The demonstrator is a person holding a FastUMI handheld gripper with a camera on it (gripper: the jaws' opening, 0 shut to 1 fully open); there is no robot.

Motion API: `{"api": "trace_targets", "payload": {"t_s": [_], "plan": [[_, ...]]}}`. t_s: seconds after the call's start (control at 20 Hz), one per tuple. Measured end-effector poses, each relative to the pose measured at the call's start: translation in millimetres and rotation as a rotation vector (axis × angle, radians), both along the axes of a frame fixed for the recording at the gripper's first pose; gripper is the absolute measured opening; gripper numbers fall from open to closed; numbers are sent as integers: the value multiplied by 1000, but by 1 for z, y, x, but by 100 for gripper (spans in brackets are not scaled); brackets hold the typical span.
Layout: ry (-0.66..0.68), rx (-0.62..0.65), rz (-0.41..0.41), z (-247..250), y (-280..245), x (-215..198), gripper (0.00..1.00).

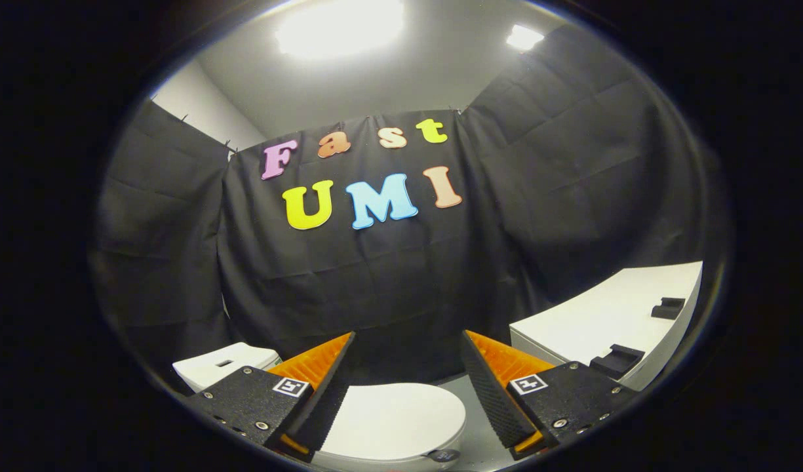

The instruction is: Open the toilet lid.

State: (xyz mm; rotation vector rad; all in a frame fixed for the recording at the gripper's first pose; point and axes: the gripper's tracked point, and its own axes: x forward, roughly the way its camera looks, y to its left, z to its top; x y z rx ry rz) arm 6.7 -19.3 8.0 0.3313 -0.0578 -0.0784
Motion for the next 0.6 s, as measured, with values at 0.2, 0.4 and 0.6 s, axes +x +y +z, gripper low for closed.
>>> {"api": "trace_targets", "payload": {"t_s": [0.2, 0.4, 0.6], "plan": [[82, 180, -24, -54, 5, 4, 96], [166, 301, -17, -100, 15, 6, 96], [245, 425, -77, -143, 1, 6, 96]]}}
